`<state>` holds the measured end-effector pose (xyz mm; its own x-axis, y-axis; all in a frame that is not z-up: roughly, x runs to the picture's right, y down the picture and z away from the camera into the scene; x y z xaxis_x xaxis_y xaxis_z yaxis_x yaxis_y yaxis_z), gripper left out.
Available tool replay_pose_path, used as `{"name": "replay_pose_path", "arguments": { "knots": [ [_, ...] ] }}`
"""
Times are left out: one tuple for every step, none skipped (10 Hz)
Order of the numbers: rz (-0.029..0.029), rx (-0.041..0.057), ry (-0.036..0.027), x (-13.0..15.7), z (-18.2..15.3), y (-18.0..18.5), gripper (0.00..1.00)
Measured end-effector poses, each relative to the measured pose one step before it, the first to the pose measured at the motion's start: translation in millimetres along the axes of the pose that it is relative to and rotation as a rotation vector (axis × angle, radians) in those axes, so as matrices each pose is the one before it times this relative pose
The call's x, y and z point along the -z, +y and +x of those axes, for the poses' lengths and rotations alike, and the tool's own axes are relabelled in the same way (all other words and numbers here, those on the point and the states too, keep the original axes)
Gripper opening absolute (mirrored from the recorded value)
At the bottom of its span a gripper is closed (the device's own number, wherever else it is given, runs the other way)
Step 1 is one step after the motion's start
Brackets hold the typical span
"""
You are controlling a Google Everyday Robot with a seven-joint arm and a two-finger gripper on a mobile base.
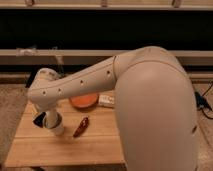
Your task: Place the white sponge in the ceramic cup
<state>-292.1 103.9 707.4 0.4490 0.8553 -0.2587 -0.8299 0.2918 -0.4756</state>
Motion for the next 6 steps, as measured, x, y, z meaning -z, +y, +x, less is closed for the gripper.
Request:
{"name": "replay_pose_path", "arguments": {
  "knots": [
    [-0.00275, -0.00539, -0.01517, 4.67, -4.01, -2.19, 0.80],
    [-0.00327, -0.00509, -0.01417, 4.84, -5.64, -4.56, 0.80],
    [-0.00102, -0.00105, -0.01048, 4.07, -4.96, -5.93, 0.80],
    [0.00199, -0.00319, -0.00311, 1.49, -1.35, -4.21, 0.80],
    [-0.00332, 0.00045, 0.00278, -0.32, 0.55, 2.63, 0.80],
    [-0.00051, 0.00100, 0.00003, -0.12, -0.04, 0.53, 0.80]
  ]
}}
